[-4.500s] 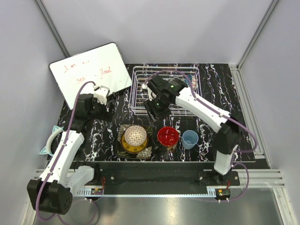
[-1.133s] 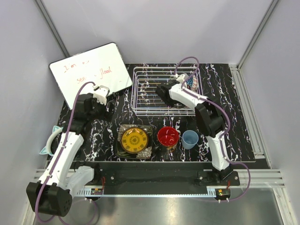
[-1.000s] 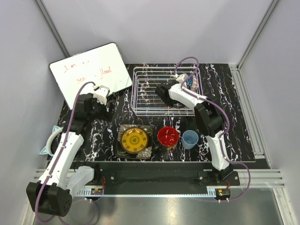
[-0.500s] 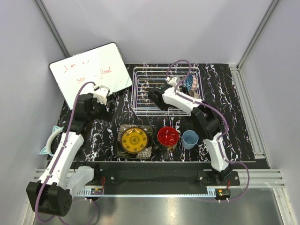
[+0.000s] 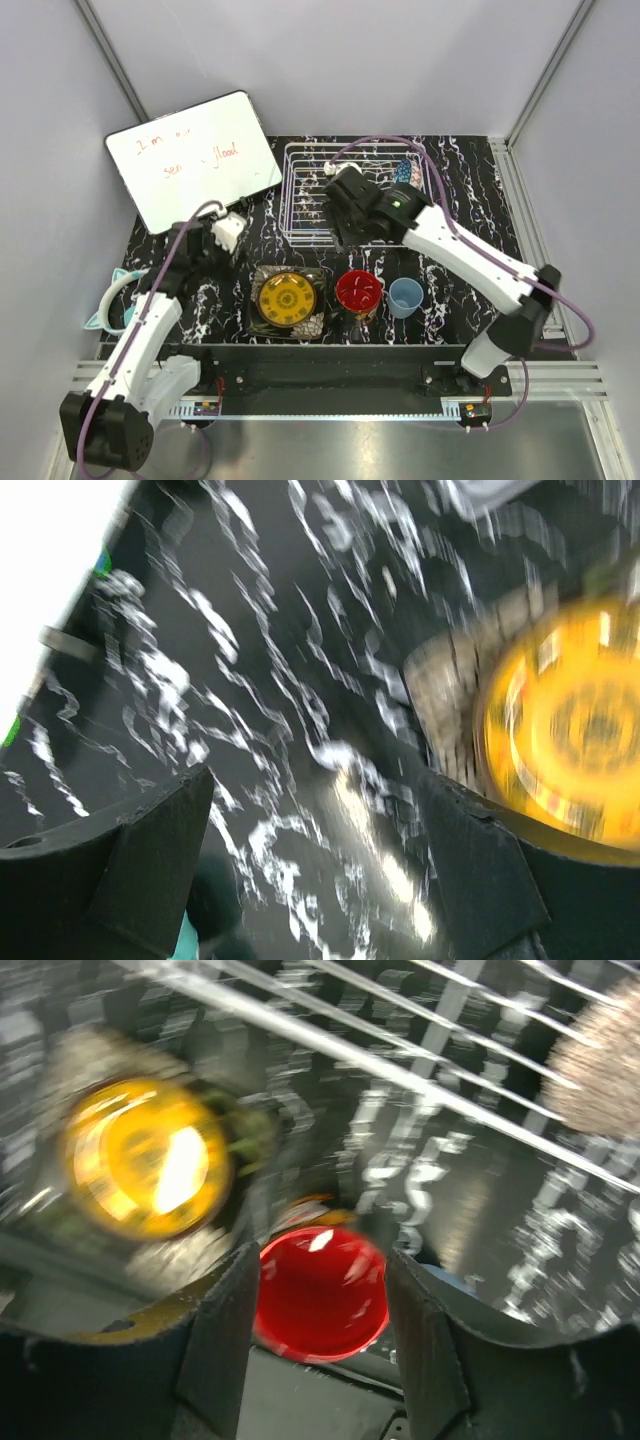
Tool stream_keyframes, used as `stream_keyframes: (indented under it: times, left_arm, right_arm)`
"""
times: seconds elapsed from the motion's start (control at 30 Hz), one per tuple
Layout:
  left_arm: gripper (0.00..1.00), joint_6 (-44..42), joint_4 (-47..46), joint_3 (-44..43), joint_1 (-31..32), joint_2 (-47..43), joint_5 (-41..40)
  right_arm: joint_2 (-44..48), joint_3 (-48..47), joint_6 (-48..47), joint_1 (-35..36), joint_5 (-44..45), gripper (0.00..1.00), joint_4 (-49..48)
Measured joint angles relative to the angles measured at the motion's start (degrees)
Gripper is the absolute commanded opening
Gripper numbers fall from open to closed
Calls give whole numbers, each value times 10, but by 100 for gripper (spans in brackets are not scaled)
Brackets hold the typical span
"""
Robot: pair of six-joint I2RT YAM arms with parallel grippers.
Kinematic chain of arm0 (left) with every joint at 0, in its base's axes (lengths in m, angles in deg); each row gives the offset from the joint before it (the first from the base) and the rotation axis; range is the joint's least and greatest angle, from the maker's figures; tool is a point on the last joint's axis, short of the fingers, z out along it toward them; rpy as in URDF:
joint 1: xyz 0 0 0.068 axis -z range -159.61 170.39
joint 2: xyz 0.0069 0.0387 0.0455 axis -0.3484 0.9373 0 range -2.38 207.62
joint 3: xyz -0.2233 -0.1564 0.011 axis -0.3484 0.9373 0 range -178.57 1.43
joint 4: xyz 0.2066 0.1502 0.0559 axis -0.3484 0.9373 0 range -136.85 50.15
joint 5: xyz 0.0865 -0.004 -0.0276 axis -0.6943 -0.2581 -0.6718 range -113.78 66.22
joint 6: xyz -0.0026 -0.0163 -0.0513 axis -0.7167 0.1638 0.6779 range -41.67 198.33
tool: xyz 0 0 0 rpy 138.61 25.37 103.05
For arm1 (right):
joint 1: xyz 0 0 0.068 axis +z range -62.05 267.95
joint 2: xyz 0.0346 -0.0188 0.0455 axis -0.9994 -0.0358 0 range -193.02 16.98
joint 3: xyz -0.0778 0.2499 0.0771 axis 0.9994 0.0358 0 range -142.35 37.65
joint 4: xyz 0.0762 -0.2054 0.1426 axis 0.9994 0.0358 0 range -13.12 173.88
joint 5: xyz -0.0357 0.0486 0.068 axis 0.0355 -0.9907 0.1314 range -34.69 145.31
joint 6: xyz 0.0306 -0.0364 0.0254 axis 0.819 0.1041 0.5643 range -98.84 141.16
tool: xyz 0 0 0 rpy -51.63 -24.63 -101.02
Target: Load the mixed dishes into the dish rack
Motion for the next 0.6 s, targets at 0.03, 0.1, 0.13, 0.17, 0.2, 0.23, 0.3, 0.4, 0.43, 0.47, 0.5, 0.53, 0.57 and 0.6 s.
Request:
stream_keyframes:
  times: [0.03, 0.1, 0.13, 0.17, 0.2, 0.23, 0.3, 0.4, 0.43, 0.47, 0.5, 0.53, 0.57, 0.6]
  left_arm:
    - [86, -22, 16, 12, 0, -9, 5]
    - [85, -63, 47, 32, 0, -29, 17]
    - [85, -82, 59, 39, 0, -38, 21]
    - [85, -98, 68, 45, 0, -45, 26]
    - [85, -112, 75, 50, 0, -51, 30]
    - [84, -121, 81, 54, 0, -54, 32]
    - [84, -138, 90, 60, 0, -57, 40]
    - [82, -154, 94, 67, 1, -55, 57]
    - [82, -156, 94, 67, 2, -53, 63]
    - [82, -157, 93, 67, 2, -52, 67]
    - [82, -158, 93, 67, 4, -46, 75]
    - [82, -158, 93, 67, 7, -39, 83]
    - [82, -158, 93, 67, 9, -33, 89]
    - [82, -158, 93, 67, 12, -27, 94]
  right_arm:
    - [19, 12, -12, -1, -26, 59, -13]
    - [47, 36, -35, -1, -84, 56, -34]
    - [50, 43, -46, -1, -108, 56, -43]
    - [46, 51, -56, -1, -132, 56, -54]
    - [37, 59, -66, -1, -154, 56, -65]
    - [26, 64, -74, -1, -169, 56, -73]
    - [-6, 76, -89, -1, -198, 56, -90]
    - [-58, 88, -109, -2, -228, 56, -110]
    - [-73, 90, -115, -2, -236, 56, -115]
    - [-85, 91, -118, -2, -243, 56, -118]
    - [-97, 92, -123, -2, -253, 56, -124]
    - [-104, 92, -127, -2, -258, 56, -128]
    - [-108, 92, -129, -2, -264, 56, -130]
    - [-112, 92, -132, -2, -272, 57, -134]
